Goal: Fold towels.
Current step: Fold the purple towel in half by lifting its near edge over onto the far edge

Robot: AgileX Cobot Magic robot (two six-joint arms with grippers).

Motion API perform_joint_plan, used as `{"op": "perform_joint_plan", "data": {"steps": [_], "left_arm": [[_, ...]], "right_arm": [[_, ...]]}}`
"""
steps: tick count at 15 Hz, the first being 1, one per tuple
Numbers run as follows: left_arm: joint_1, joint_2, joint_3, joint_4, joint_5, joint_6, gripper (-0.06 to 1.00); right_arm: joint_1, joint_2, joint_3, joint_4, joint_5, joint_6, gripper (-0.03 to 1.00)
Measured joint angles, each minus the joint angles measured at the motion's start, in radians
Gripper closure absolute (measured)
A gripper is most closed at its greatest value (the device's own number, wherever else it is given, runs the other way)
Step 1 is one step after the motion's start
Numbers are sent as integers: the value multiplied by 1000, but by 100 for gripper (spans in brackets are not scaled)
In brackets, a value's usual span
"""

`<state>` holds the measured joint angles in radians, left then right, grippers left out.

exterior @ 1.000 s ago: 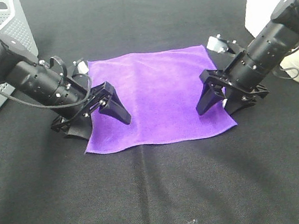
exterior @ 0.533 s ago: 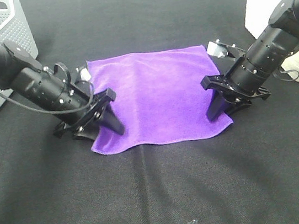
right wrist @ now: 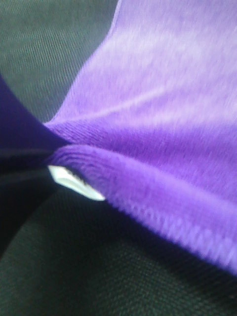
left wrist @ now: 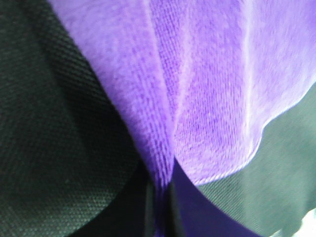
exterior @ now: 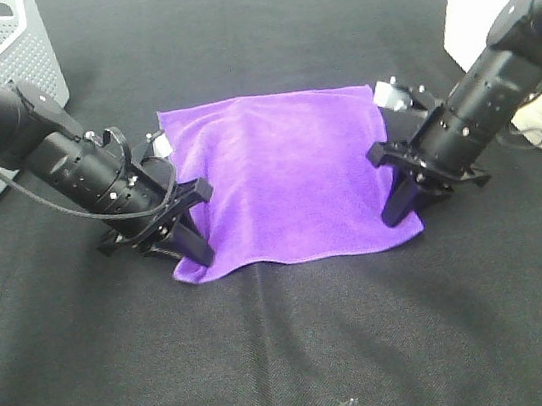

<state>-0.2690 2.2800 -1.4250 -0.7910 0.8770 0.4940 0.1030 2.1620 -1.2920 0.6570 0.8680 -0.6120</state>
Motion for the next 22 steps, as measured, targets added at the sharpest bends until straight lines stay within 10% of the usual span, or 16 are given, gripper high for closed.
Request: {"op": "perform_joint_plan", "data": {"steps": [10,14,22], "left_arm": [[-3,-256,165,148,74,-8,94],[-7,-417,392,137,-43,-20,94],[-12,-367,263,140,-335,-27,94]], "right_arm": [[0,-236,85,-23,197,82,97],[11,-381,265,8,187,89,97],[12,-258,76,5,-21,89,97]]}}
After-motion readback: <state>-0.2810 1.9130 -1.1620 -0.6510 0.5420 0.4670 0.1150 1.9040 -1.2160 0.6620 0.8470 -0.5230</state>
